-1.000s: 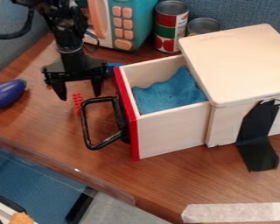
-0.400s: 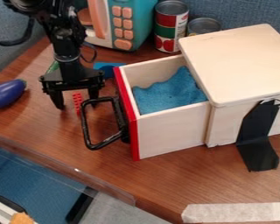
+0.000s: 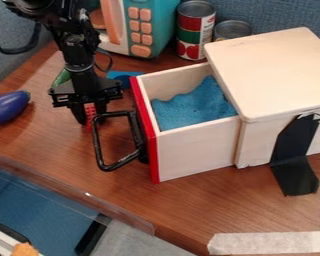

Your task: Take the red object and put it in the drawer

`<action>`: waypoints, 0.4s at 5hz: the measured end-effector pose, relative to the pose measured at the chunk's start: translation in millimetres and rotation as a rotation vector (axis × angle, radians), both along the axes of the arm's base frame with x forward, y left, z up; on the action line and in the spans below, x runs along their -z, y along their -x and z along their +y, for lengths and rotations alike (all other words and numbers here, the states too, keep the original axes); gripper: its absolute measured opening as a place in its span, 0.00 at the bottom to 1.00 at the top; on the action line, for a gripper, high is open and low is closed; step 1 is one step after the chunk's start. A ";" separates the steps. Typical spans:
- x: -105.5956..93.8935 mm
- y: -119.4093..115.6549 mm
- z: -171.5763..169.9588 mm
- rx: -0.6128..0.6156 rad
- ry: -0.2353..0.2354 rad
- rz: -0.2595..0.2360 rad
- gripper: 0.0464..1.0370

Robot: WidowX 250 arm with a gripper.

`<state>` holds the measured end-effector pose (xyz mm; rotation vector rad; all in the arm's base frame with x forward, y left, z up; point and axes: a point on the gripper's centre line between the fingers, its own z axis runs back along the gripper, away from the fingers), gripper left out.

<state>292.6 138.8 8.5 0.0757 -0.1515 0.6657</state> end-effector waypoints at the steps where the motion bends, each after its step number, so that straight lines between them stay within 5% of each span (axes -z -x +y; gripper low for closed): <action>1: -9.8 1.9 1.4 0.005 0.014 -0.014 0.22; 2: -42.6 4.3 6.3 0.025 0.001 -0.065 0.22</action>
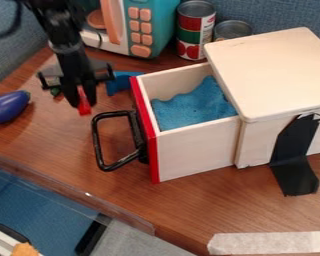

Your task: Take the red object and put it in the drawer

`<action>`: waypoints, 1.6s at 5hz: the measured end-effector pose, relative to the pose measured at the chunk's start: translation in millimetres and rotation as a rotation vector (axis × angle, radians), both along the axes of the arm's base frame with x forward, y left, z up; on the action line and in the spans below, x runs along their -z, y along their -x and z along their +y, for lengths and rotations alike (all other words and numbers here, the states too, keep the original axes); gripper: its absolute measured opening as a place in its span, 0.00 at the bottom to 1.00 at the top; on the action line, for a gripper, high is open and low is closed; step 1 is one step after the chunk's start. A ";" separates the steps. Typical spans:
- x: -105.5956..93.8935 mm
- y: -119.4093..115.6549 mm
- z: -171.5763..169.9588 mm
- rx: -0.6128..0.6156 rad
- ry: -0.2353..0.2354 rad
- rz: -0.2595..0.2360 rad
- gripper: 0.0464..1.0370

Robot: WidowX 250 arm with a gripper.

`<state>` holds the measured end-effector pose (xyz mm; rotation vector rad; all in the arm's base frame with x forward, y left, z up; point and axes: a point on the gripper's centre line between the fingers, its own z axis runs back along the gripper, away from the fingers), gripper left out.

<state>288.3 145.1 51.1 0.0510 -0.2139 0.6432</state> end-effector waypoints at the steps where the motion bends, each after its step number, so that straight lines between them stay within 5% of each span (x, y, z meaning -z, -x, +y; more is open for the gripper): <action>1: -22.3 0.3 0.7 0.052 0.011 0.056 0.22; 3: -42.7 -12.1 -37.7 0.230 0.053 0.068 0.22; 6: -86.0 -45.0 -132.0 0.452 0.113 -0.021 0.22; 8: -68.5 -49.9 -153.5 0.541 0.107 0.005 0.22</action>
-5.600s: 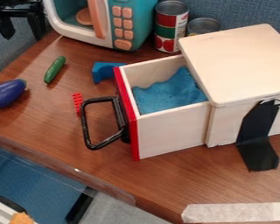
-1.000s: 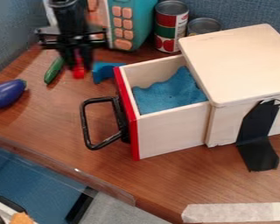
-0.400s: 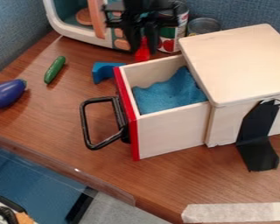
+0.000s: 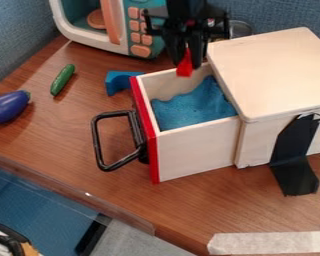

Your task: Take the red object and put it in the drawer

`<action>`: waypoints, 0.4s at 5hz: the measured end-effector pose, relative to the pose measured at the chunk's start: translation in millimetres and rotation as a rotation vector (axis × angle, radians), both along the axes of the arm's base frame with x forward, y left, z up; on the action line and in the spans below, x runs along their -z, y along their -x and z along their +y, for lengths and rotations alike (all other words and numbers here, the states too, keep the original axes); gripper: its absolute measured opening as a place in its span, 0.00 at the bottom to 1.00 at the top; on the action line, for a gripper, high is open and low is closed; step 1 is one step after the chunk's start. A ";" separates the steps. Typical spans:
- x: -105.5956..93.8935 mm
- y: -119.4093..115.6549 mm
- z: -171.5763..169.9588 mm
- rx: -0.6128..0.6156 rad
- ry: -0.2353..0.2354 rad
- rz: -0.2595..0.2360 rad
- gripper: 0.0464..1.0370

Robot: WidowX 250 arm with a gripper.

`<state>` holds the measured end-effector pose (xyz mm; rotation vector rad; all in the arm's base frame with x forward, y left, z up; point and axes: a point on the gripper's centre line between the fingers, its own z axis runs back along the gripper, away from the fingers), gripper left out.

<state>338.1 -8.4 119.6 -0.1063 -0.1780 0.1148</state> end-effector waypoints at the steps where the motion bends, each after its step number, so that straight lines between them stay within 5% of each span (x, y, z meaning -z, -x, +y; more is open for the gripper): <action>1: 26.1 7.0 -6.6 0.040 -0.013 0.046 0.22; 2: 36.4 12.9 -9.7 0.049 -0.021 0.053 0.22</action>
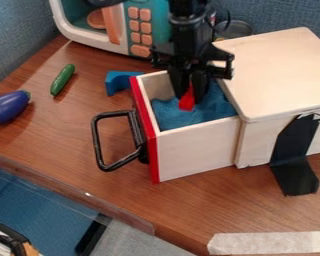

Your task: Take the red object and put it in the drawer

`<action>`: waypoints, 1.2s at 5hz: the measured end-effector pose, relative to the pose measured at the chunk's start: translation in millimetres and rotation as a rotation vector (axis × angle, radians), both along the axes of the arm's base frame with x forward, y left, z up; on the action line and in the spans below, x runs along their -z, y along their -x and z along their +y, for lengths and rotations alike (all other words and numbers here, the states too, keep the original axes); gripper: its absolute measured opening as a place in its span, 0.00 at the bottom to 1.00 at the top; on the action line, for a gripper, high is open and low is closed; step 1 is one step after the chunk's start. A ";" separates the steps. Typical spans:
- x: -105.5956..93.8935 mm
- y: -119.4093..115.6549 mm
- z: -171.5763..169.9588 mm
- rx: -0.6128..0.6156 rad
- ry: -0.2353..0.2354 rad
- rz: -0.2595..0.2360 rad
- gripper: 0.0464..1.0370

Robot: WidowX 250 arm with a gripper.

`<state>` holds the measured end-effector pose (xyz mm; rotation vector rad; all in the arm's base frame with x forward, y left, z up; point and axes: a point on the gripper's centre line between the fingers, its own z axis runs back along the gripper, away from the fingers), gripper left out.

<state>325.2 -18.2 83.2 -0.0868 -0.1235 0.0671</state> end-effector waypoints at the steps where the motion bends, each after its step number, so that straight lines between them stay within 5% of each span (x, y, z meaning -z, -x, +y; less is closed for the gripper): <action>1: 4.9 2.1 -0.2 -0.008 0.002 0.001 0.28; 3: 5.2 5.2 2.3 -0.006 -0.004 -0.009 0.89; 5: -35.6 15.0 22.3 -0.066 -0.038 -0.070 0.97; 6: -63.7 26.9 31.5 -0.100 -0.133 -0.102 0.97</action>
